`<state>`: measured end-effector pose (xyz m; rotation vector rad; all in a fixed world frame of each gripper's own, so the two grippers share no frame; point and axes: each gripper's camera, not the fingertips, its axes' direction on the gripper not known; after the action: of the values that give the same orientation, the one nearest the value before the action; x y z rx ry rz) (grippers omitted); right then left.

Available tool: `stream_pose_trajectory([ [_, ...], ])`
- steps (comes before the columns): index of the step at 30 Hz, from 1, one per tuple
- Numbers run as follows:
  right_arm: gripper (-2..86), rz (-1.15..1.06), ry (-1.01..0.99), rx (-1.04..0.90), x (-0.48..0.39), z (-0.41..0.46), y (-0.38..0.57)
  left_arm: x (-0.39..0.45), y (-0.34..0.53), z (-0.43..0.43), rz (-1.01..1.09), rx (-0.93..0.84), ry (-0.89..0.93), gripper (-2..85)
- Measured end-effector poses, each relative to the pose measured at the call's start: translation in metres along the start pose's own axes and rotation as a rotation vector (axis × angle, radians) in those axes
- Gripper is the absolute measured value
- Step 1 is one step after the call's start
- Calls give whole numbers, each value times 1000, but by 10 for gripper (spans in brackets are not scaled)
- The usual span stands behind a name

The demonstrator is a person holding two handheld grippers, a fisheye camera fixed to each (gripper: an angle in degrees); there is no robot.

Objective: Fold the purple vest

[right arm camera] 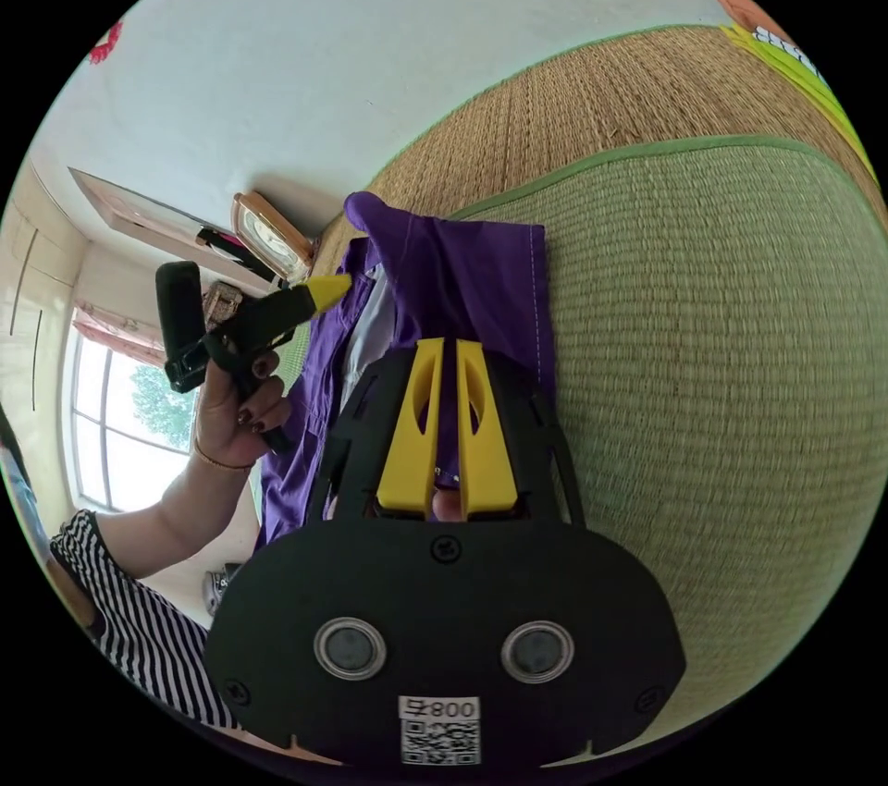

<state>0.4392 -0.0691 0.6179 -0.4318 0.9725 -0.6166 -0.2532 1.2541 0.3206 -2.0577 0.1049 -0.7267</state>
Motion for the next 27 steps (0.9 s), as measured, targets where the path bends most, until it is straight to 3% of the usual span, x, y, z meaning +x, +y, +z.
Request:
stream_pose_trajectory([
  [4, 10, -9, 8, -1, 2, -3, -1, -7, 26, 9, -41, -57, -139, 61],
  [11, 2, -12, 17, -1, 3, -5, -2, -15, 39, 31, -79, -119, -140, 19],
  [19, 1, -7, -5, 3, 5, -8, -1, -11, 63, 25, -104, -20, 26, 8],
  [27, 1, 5, -39, 12, 7, -10, 2, -6, 87, 43, -69, -80, -168, 36],
])
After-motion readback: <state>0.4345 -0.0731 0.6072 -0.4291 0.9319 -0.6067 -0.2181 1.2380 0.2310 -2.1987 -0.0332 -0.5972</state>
